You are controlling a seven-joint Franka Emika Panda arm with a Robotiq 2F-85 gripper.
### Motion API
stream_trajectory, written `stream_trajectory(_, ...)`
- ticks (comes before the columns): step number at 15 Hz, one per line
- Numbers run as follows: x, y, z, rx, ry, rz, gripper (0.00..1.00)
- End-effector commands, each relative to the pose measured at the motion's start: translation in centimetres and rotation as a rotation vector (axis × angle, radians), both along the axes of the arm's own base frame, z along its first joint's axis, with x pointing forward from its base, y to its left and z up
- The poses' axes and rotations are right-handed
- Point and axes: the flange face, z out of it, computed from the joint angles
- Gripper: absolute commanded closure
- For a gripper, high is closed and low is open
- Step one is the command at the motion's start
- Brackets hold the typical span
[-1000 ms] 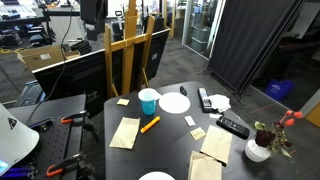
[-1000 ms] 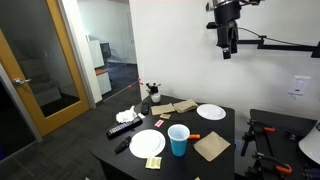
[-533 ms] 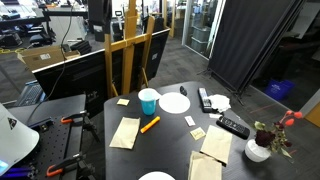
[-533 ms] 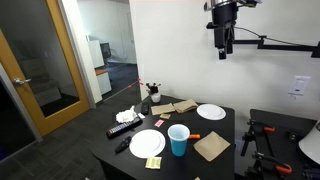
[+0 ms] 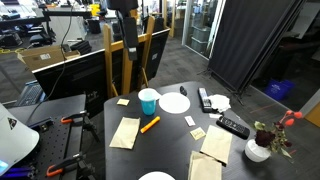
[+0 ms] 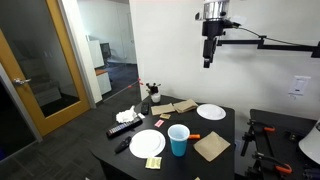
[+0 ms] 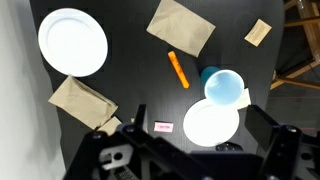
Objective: Take the marker from the table and place it in the blue cup
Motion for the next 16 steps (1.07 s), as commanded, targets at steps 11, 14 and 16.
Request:
stream_trajectory(11, -3.0, -0.3, -12.4, -0.029, -0.134, 0.162, 0.0)
stream_trajectory(14, -3.2, -0.1, -14.8, -0.025, -0.09, 0.162, 0.0)
stream_trajectory(16, -3.4, -0.3, -14.2, -0.02, -0.083, 0.154, 0.0)
